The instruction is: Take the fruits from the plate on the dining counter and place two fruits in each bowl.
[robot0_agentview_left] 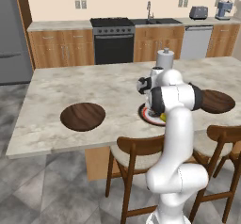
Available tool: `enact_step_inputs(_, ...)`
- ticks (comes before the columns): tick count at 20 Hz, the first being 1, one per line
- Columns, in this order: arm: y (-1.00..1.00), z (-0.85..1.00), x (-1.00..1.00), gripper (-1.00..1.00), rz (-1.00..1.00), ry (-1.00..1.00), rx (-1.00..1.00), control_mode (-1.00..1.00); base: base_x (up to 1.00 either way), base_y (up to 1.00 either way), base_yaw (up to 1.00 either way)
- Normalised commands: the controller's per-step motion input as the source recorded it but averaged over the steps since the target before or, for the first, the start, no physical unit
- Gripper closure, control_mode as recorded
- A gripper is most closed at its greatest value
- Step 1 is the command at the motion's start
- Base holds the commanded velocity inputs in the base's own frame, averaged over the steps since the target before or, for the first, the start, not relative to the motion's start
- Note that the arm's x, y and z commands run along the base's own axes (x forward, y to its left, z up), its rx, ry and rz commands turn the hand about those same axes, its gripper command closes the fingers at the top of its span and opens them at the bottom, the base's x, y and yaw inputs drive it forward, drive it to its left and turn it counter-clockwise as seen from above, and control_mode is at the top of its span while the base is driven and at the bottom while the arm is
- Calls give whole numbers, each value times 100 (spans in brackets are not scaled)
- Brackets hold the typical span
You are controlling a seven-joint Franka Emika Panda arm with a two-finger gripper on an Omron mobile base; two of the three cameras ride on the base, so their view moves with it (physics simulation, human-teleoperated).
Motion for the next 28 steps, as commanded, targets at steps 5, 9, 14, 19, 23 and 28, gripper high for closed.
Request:
enact_step_inputs(5,50,38,-34,100,-5,-1,27,-100,0,0,0)
enact_step_inputs(9,66,39,-31,100,-2,-5,22,-100,0,0,0)
enact_step_inputs(14,66,32,-27,100,-3,-7,23,-100,0,0,0)
enact_step_inputs(19,77,20,-11,100,-10,-6,4,-100,0,0,0)
enact_step_inputs(23,74,27,-15,100,-11,-2,0,-100,0,0,0)
enact_step_inputs(28,72,21,-18,100,-15,-3,-2,-100,0,0,0)
